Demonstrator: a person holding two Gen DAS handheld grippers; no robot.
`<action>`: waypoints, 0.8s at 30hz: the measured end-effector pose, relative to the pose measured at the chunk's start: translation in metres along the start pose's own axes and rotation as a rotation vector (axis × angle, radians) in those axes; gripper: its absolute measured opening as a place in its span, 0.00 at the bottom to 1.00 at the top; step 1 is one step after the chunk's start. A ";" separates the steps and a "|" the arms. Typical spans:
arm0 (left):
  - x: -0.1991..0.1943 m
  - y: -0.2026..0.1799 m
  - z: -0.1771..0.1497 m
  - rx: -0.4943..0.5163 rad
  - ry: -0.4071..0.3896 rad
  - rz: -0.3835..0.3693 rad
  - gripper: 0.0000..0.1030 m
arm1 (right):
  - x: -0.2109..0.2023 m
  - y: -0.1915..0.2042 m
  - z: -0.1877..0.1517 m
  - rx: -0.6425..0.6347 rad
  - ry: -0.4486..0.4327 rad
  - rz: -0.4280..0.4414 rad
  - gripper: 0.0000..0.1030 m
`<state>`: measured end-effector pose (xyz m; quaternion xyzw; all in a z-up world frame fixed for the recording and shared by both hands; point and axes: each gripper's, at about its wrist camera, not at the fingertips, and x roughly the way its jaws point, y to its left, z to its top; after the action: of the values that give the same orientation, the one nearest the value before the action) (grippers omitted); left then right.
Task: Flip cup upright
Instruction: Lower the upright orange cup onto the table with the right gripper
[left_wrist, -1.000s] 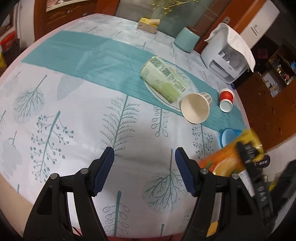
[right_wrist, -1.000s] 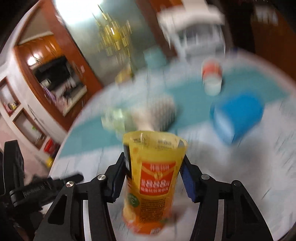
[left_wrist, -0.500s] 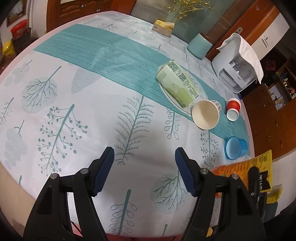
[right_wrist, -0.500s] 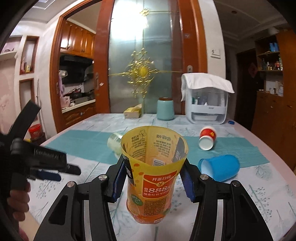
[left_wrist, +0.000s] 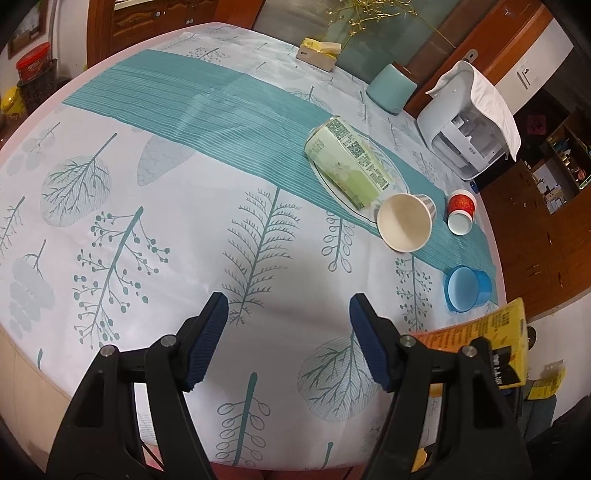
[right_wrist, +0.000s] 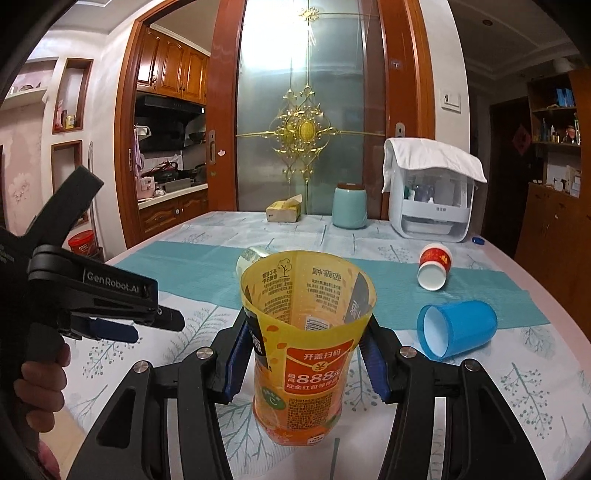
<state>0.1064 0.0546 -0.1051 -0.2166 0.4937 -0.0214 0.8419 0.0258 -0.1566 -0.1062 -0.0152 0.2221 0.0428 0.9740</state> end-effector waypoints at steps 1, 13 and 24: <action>0.001 0.000 0.000 0.002 0.002 0.001 0.64 | 0.003 -0.001 -0.002 0.002 0.011 0.004 0.52; 0.003 -0.006 -0.002 0.018 0.011 0.000 0.64 | 0.012 0.013 -0.038 -0.072 0.036 0.012 0.53; -0.002 -0.017 -0.004 0.047 0.006 -0.022 0.64 | 0.009 0.015 -0.042 -0.065 0.061 0.007 0.53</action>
<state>0.1055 0.0383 -0.0984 -0.2021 0.4934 -0.0427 0.8449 0.0145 -0.1435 -0.1484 -0.0471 0.2501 0.0529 0.9656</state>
